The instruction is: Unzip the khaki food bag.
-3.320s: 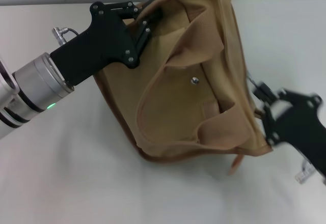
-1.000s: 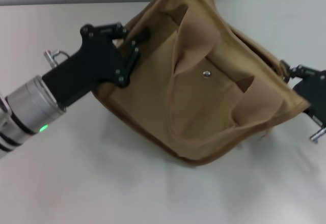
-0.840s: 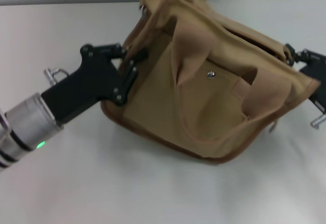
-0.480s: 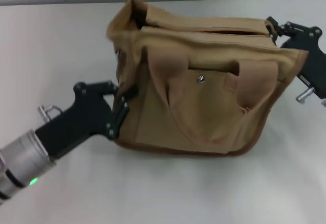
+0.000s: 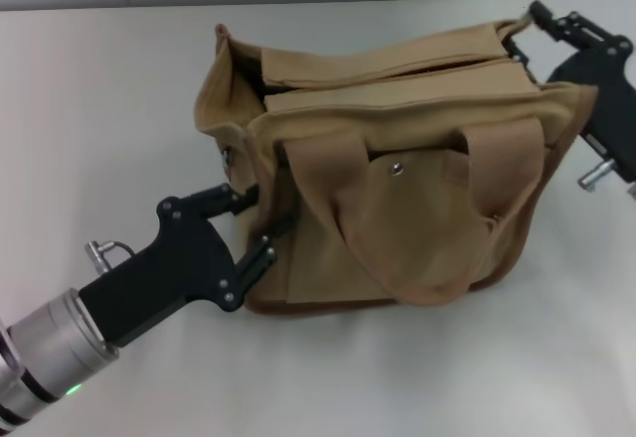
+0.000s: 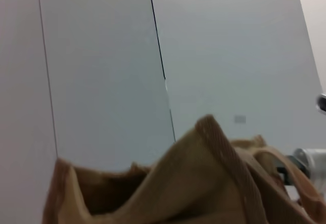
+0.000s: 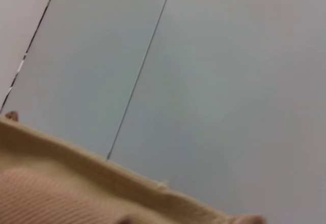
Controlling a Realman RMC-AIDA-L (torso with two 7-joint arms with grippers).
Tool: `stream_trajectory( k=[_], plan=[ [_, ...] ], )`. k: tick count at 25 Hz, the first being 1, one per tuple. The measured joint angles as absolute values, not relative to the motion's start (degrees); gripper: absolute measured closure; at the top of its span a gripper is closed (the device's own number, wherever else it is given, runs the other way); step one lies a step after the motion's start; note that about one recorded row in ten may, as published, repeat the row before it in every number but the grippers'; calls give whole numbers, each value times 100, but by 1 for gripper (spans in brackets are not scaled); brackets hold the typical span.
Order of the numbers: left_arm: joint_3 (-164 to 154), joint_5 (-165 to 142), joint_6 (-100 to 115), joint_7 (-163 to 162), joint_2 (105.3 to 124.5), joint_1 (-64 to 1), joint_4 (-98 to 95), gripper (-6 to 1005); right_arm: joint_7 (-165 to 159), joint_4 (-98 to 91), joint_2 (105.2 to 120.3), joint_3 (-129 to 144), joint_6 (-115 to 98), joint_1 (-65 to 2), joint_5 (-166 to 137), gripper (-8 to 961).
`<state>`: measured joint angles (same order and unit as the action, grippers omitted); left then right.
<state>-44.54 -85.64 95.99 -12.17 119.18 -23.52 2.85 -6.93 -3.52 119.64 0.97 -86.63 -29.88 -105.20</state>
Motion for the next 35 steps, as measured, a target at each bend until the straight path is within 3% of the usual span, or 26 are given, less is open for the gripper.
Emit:
stream_trajectory(
  k=[2,6,14,19,27,35],
  plan=[
    [-4417,-8563,9646,-1217,11918,-2352,267,795,-482,-232,11968,-54,-8918,-2849,-10404,708],
    [-4134,-8561,10088,-1255,11882,-2313,201,642,-16,182,11960,-361,-9705,-2393,-10047,476],
    [-3325,-8559,11060,-1444,11872,-1948,-83,311,-1028,238,11934,-601,-10362,-1712,-10020,271],
    [-3452,-8683,11361,-2187,11864,-1909,-418,200,-2750,-412,11916,-355,-11002,-1433,-10334,216],
    [-5148,-9502,11033,-3981,11820,-2045,-1662,202,-4325,-2275,11909,1331,-11348,-1478,-12158,201],
    [-5432,-10104,10591,-4148,11858,-2170,-1714,204,-4584,-2388,11923,1869,-11140,-1779,-12787,201]
  ],
)
